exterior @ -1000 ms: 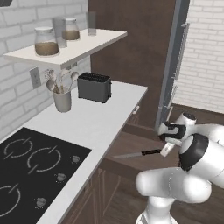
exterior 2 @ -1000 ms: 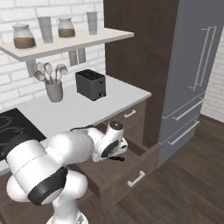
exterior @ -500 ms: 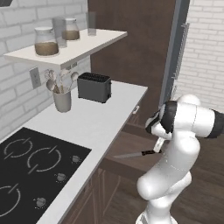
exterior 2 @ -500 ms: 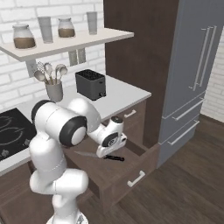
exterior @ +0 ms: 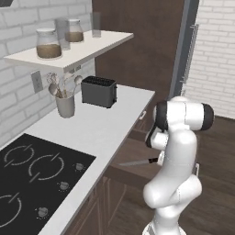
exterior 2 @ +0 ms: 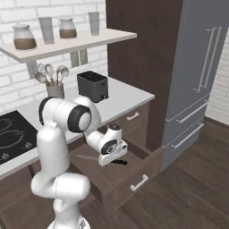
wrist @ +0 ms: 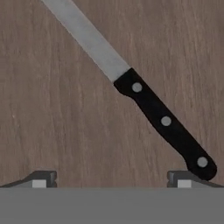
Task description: Pick up the knife from the drawer and place it on the cutting board. Then place the meat from the plate to the cutting board.
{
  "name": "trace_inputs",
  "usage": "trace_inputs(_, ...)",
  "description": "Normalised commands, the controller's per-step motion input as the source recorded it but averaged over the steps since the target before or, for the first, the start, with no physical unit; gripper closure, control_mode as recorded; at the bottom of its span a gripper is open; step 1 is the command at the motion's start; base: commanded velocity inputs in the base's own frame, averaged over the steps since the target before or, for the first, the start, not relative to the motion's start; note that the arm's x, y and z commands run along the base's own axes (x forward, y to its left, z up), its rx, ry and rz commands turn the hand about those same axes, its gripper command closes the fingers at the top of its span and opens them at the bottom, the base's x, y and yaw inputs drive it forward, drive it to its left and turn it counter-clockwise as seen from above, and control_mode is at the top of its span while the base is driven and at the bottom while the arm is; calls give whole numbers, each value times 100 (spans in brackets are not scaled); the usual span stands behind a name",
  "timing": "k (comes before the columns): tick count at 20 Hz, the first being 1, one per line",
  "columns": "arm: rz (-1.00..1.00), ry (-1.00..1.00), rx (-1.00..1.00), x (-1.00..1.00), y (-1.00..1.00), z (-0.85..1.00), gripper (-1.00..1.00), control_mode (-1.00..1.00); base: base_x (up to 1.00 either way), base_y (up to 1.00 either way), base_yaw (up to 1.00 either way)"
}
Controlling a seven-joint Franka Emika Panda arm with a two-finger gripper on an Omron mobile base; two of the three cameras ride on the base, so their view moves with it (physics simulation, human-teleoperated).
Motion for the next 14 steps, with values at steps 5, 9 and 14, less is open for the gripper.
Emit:
trace_inputs(5, 0, 0, 0, 13, 0, -7, -100, -100, 0, 0, 0)
trace_inputs(9, 0, 0, 0, 11, 0, -11, -100, -100, 0, 0, 0)
trace_inputs(14, 1, -1, 1, 44, 0, -2, -100, -100, 0, 0, 0)
